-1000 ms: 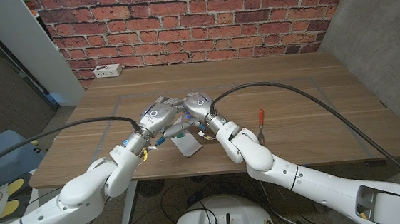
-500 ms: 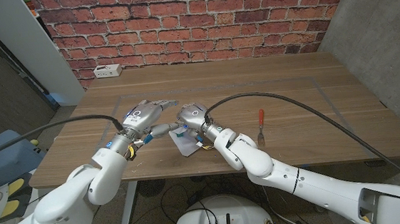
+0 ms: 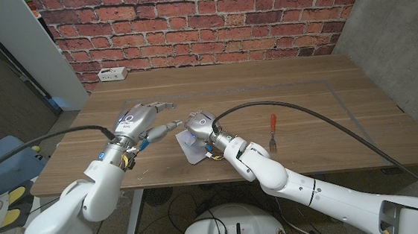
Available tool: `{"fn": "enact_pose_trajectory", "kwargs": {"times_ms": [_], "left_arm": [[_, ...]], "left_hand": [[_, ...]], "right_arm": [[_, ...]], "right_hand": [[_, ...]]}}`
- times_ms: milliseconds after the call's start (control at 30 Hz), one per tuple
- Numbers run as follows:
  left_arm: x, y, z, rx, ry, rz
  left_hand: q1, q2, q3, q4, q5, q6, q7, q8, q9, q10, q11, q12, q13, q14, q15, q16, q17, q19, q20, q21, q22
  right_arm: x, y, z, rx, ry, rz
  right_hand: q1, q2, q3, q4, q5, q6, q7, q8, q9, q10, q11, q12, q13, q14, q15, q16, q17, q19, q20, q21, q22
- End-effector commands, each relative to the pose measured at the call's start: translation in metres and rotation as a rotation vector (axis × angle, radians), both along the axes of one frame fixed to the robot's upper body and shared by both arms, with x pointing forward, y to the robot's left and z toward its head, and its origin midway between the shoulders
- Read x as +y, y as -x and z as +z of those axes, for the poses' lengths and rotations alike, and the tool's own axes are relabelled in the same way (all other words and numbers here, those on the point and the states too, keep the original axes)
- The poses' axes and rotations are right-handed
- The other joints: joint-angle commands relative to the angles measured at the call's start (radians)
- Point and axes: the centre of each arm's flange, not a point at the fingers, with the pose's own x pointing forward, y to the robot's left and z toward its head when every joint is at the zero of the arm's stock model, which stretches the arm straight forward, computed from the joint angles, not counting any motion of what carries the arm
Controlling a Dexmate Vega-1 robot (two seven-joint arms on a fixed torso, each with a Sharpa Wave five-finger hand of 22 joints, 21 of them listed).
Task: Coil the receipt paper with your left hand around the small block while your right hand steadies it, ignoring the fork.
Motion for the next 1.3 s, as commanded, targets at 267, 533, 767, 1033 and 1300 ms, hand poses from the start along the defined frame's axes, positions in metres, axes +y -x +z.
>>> {"fn": "enact_pose_trajectory", "kwargs": {"times_ms": [267, 533, 767, 1033, 1300], "left_arm": [[-0.005, -0.051, 0.004, 0.122, 0.000, 0.265], [-0.008, -0.064, 0.007, 0.126, -0.037, 0.316], [-0.011, -0.078, 0.006, 0.125, -0.066, 0.331], [-0.020, -0.101, -0.004, 0.087, -0.107, 0.334], [-0.029, -0.120, -0.010, 0.074, -0.140, 0.303]], "left_hand": [[0.076, 0.000, 0.094, -0.025, -0.004, 0.090, 0.018, -0.015, 0.003, 0.117, -0.035, 0.017, -0.012, 0.159, -0.124, 0.023, 0.000, 0.190, -0.069, 0.069, 0.003], [0.079, -0.069, 0.083, -0.033, -0.022, 0.077, -0.011, -0.032, 0.004, 0.096, -0.042, 0.000, -0.012, 0.100, -0.108, -0.016, -0.005, 0.203, -0.046, 0.071, 0.000], [0.113, -0.068, 0.102, -0.033, -0.020, 0.083, -0.013, -0.039, 0.005, 0.094, -0.047, -0.011, -0.019, 0.077, -0.107, -0.037, -0.008, 0.204, -0.054, 0.065, -0.004], [0.149, -0.042, 0.133, -0.025, -0.021, 0.107, -0.010, -0.038, 0.006, 0.134, -0.066, -0.009, -0.027, 0.133, -0.135, -0.029, -0.008, 0.213, -0.087, 0.065, -0.003], [0.116, -0.060, 0.119, -0.006, -0.027, 0.090, -0.022, -0.052, 0.006, 0.116, -0.066, -0.026, -0.031, 0.098, -0.129, -0.051, -0.005, 0.175, -0.074, 0.049, -0.002]], "right_arm": [[0.000, -0.001, -0.012, 0.009, 0.044, -0.005], [-0.003, -0.002, -0.015, 0.009, 0.037, -0.005], [-0.003, -0.002, -0.017, 0.012, 0.034, -0.009], [-0.003, -0.003, -0.019, 0.017, 0.038, -0.017], [-0.005, -0.005, -0.018, 0.026, 0.042, -0.044]], "right_hand": [[-0.003, -0.011, 0.015, 0.005, 0.004, 0.014, -0.022, -0.014, 0.007, 0.010, 0.002, -0.007, 0.004, 0.009, -0.171, -0.006, 0.005, -0.004, -0.003, -0.005, 0.004], [-0.005, -0.013, 0.020, 0.007, 0.003, 0.019, -0.020, -0.020, 0.007, 0.013, 0.002, -0.009, 0.004, 0.010, -0.171, -0.009, 0.006, -0.004, -0.003, -0.005, 0.004], [-0.007, -0.016, 0.024, 0.009, 0.003, 0.016, -0.023, -0.028, 0.008, 0.013, 0.002, -0.011, 0.004, 0.011, -0.171, -0.012, 0.008, -0.004, -0.002, -0.006, 0.004], [-0.007, -0.017, 0.029, 0.009, 0.003, 0.015, -0.027, -0.034, 0.008, 0.013, 0.003, -0.013, 0.004, 0.012, -0.171, -0.014, 0.009, -0.003, -0.002, -0.007, 0.004], [-0.003, -0.029, 0.047, 0.007, 0.004, -0.093, -0.057, -0.082, 0.013, -0.034, 0.007, -0.036, 0.006, 0.004, -0.169, -0.030, 0.013, 0.001, -0.002, -0.009, 0.004]]}}
